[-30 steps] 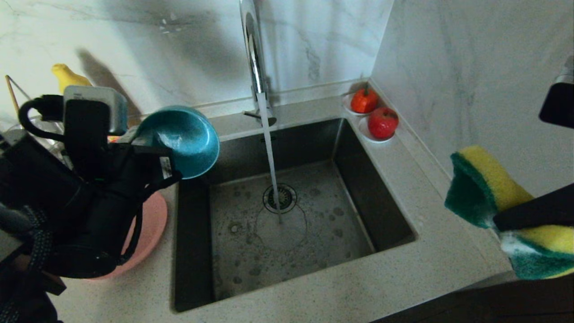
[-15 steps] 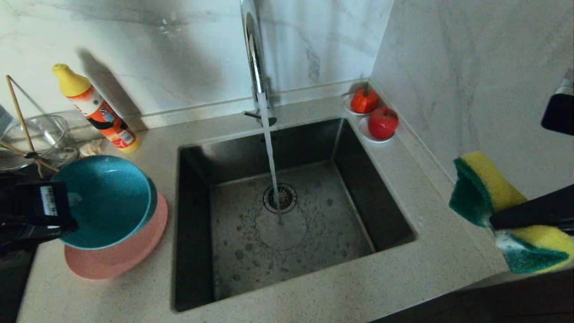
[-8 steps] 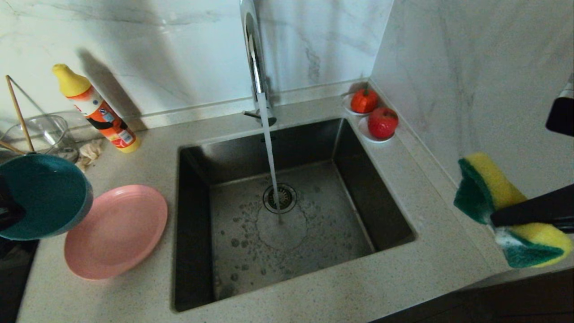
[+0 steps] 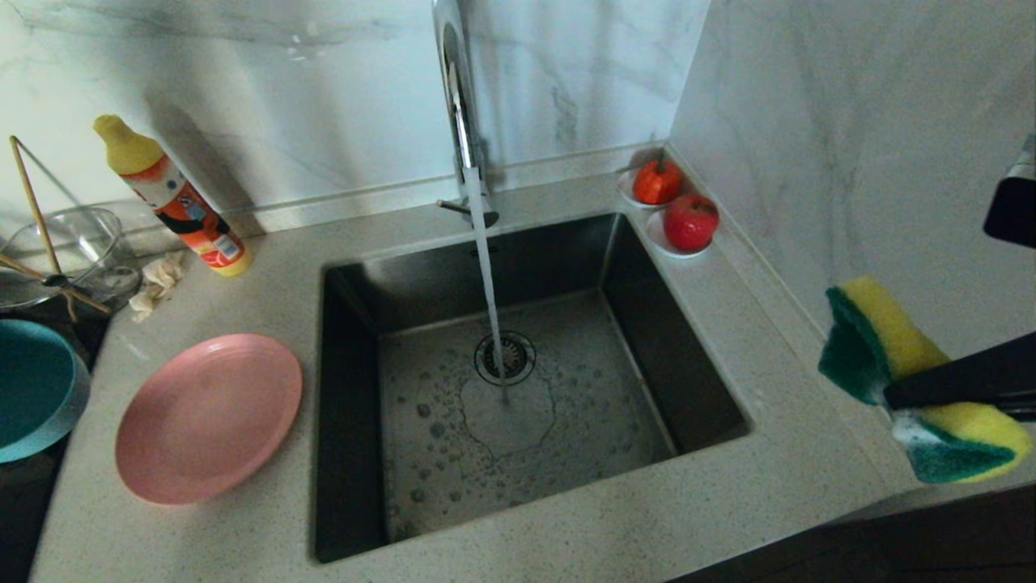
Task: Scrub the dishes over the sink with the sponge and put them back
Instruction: Place the bowl on the table
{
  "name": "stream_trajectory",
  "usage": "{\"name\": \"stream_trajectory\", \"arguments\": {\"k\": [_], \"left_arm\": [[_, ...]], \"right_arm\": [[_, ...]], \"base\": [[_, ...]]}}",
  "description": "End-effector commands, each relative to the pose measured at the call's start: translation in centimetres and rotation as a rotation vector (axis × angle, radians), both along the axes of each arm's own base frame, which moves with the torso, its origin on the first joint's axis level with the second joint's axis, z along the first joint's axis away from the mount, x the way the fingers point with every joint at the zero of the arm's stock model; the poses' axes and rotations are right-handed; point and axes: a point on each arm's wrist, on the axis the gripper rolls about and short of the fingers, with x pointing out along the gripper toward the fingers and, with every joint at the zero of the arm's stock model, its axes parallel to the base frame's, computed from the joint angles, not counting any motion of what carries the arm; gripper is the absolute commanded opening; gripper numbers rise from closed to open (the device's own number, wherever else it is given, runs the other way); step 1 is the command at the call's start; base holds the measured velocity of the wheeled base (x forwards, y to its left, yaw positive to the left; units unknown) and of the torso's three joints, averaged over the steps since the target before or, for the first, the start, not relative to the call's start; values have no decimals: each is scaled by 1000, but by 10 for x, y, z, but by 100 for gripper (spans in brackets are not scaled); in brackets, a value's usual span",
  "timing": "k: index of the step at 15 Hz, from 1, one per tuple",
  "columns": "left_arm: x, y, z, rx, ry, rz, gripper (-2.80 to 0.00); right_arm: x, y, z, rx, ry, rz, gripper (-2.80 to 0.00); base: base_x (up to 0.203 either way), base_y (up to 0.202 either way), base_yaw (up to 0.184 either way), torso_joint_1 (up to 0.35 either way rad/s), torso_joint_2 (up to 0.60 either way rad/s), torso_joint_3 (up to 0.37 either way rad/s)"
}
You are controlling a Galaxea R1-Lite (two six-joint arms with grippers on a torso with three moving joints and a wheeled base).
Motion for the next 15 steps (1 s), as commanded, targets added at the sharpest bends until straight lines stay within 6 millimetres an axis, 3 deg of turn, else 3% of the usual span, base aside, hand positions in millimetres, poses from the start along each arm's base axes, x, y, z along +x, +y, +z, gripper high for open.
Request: {"name": "stream_trajectory", "arguments": {"k": [1, 9, 15], "left_arm": [[-1, 24, -10, -77, 11, 58, -280], [15, 72, -41, -231, 37, 135, -280], [33, 112, -61, -244, 10, 176, -280]], "right_arm": [[3, 1, -2, -2, 16, 3, -280], [1, 1, -1, 0, 12, 3, -280], [5, 2, -4, -6, 27, 4, -280]], "base": [[0, 0, 0, 0, 0, 0], [0, 0, 0, 0, 0, 0], [0, 0, 0, 0, 0, 0]]}}
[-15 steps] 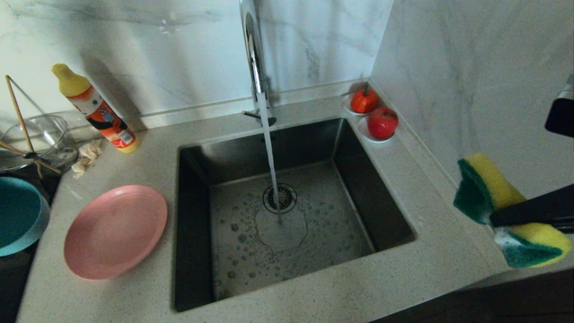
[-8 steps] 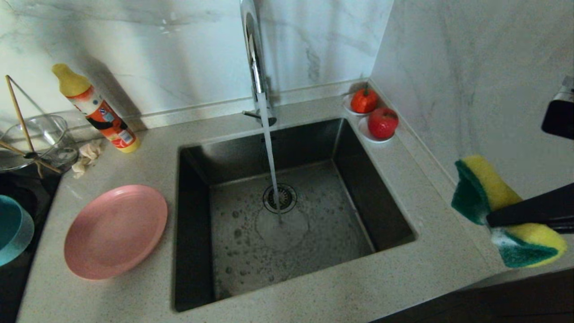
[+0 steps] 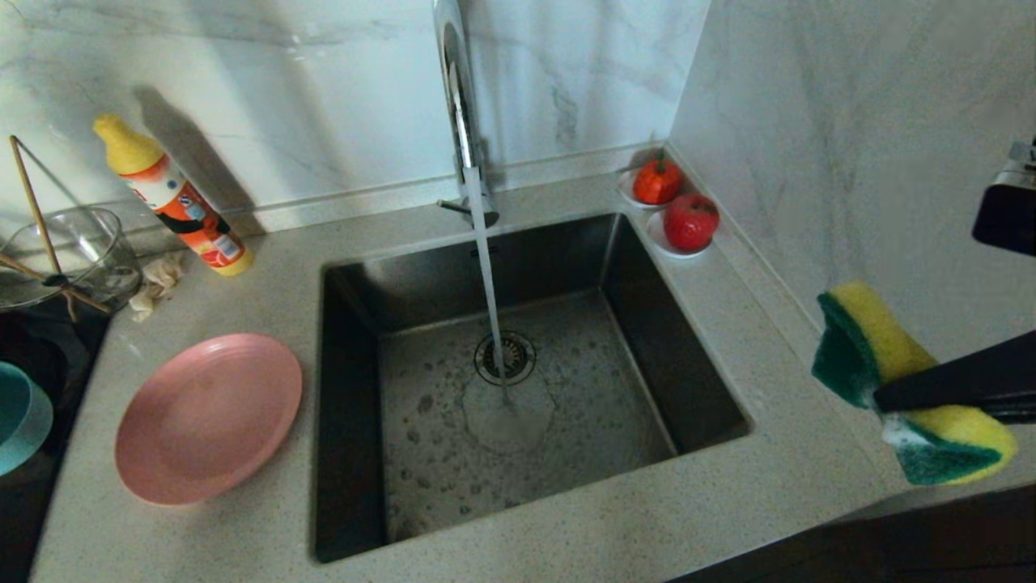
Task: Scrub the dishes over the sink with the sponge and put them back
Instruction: Place the bowl on the table
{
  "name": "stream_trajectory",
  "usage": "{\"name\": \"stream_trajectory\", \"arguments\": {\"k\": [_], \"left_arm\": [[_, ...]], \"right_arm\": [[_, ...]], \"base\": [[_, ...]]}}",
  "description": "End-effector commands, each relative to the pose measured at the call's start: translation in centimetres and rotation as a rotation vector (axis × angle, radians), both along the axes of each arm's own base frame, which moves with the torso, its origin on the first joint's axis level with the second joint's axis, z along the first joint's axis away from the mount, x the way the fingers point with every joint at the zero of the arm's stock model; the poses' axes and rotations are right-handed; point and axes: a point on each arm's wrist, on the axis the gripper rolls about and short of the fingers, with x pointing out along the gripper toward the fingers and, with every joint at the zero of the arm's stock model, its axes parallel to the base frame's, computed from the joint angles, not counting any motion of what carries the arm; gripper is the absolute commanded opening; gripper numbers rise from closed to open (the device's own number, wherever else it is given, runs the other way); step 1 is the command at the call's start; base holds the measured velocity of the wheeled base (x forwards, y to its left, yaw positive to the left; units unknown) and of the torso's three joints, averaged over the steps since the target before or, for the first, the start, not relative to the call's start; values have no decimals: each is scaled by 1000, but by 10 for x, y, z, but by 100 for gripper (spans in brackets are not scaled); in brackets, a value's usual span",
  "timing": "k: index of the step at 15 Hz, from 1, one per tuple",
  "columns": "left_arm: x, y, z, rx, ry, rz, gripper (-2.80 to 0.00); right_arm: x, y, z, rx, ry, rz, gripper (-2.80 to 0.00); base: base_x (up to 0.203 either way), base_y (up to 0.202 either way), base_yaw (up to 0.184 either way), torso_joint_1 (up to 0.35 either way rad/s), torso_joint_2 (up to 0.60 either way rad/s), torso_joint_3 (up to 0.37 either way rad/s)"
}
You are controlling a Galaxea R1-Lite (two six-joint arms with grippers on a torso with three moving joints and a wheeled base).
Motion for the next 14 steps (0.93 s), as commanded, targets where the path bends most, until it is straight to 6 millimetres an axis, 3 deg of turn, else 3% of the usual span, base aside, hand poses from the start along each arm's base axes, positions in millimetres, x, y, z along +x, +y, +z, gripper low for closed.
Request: {"name": "stream_trajectory", "arguments": {"k": [1, 14], "left_arm": [[11, 17, -13, -31, 19, 16, -280], [53, 65, -44, -156, -5, 102, -280]], "right_arm": [[3, 1, -2, -3, 18, 3, -280], [5, 2, -3, -4, 23, 5, -280]], "base": [[0, 0, 0, 0, 0, 0], [0, 0, 0, 0, 0, 0]]}}
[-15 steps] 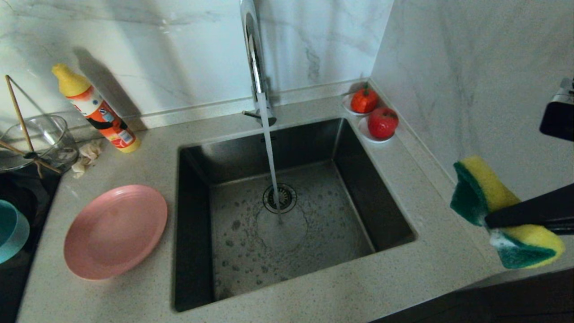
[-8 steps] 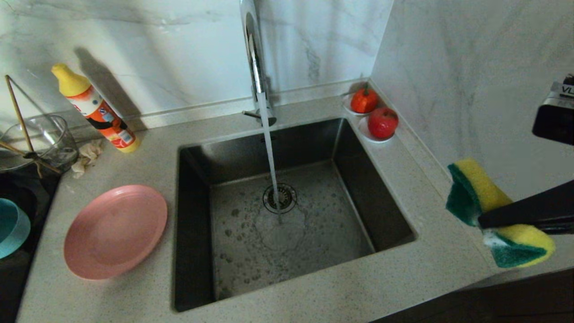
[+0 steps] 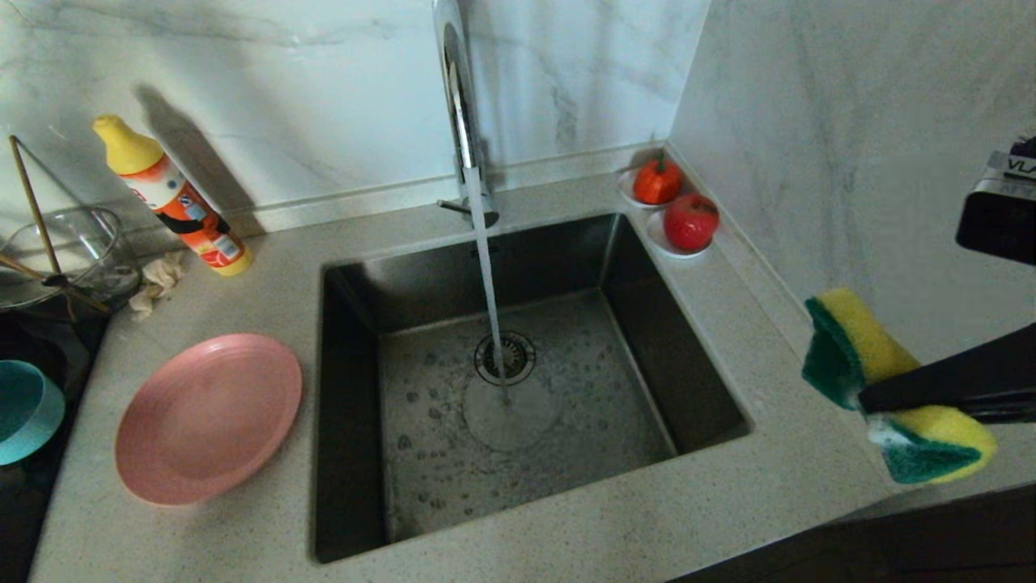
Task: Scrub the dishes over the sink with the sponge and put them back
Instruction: Place the bowl on the table
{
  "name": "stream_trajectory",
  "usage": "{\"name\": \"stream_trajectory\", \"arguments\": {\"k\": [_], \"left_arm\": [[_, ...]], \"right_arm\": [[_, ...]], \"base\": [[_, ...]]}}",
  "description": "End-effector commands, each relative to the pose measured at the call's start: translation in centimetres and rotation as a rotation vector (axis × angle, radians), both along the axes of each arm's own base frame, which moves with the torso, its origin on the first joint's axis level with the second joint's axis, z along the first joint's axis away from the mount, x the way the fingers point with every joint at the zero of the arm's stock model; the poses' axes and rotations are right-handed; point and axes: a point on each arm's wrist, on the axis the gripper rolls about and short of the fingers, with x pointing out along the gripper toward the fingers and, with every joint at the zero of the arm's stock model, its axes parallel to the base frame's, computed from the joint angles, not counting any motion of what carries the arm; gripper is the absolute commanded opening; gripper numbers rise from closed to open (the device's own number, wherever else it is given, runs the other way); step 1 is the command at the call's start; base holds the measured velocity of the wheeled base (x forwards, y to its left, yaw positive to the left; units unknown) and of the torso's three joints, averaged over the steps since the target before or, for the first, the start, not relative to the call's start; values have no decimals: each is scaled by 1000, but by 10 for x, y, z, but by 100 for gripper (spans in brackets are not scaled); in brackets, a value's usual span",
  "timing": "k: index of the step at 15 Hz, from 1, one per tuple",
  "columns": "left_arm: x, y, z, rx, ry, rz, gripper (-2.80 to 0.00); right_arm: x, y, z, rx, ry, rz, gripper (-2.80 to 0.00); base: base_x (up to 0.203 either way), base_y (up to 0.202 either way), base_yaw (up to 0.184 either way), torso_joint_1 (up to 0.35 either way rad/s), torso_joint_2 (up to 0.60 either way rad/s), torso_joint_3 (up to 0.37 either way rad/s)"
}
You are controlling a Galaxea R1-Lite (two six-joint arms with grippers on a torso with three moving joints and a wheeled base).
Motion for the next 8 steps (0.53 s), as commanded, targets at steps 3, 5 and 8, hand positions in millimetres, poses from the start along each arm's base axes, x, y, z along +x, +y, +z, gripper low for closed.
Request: {"name": "stream_trajectory", "arguments": {"k": [3, 5, 8], "left_arm": [[8, 12, -15, -35, 21, 15, -280], [9, 14, -14, -33, 17, 18, -280], [8, 13, -8, -19, 7, 19, 0]], "right_arm": [[0, 0, 0, 2, 9, 3, -280], [0, 0, 0, 2, 9, 3, -280], [0, 0, -3, 0, 17, 4, -280]], "base": [[0, 0, 0, 0, 0, 0], [0, 0, 0, 0, 0, 0], [0, 0, 0, 0, 0, 0]]}}
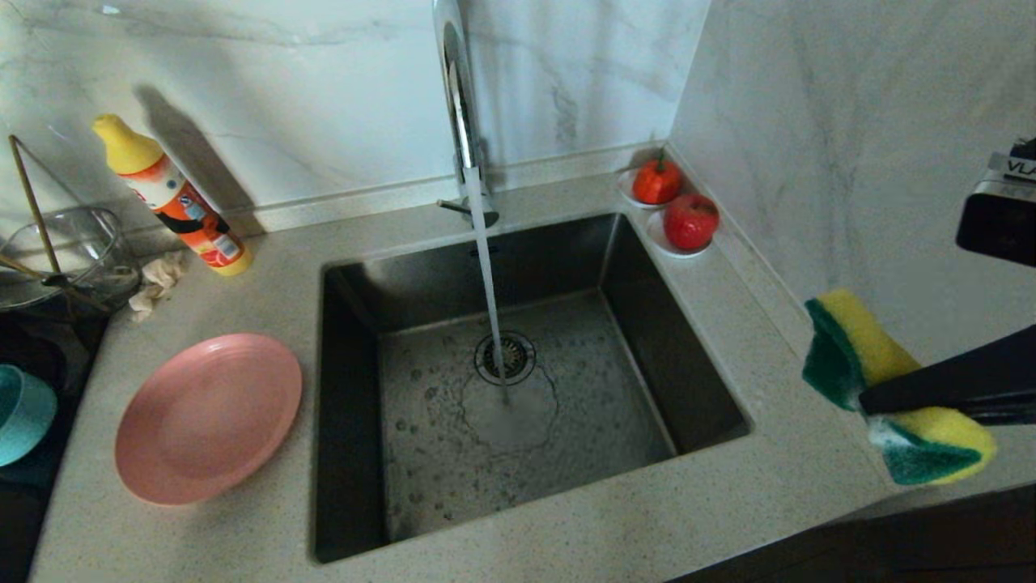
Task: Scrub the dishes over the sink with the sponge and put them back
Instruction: Place the bowl on the table, then wash the plate
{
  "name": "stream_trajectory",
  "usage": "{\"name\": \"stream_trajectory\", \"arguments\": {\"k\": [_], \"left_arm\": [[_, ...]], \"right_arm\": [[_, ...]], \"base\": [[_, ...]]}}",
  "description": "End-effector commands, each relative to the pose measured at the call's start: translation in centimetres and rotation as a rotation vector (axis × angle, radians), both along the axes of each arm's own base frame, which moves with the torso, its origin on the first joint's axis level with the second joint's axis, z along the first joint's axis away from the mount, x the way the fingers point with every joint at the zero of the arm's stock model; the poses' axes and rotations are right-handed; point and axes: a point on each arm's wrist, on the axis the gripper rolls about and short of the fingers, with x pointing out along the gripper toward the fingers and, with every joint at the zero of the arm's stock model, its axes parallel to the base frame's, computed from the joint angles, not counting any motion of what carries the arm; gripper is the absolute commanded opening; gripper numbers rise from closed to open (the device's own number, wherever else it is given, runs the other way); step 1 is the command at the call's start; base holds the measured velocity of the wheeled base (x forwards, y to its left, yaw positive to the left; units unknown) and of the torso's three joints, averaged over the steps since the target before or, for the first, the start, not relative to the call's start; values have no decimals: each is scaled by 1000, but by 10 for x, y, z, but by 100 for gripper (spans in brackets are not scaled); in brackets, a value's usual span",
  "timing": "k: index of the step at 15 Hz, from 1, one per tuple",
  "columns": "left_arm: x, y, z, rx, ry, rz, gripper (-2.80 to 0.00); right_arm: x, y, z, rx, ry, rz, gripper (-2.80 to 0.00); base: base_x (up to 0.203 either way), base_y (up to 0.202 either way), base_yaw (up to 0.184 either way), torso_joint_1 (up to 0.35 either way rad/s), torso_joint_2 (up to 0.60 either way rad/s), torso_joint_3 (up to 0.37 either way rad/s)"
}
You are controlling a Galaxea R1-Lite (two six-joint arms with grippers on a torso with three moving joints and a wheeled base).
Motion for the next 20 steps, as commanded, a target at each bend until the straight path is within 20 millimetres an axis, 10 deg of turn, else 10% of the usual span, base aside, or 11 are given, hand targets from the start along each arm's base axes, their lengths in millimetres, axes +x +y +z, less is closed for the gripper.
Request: {"name": "stream_trajectory", "arguments": {"k": [1, 13, 20], "left_arm": [[-2, -1, 7, 14, -15, 4, 0], [-63, -88, 122, 98, -257, -221, 0], [-46, -152, 90, -34, -100, -582, 0]], "right_arm": [[-1, 0, -1, 2, 11, 4, -280], [-5, -2, -3, 2, 11, 4, -280], [-2, 0, -4, 1, 16, 4, -280]], "base": [[0, 0, 0, 0, 0, 0], [0, 0, 0, 0, 0, 0], [0, 0, 0, 0, 0, 0]]}}
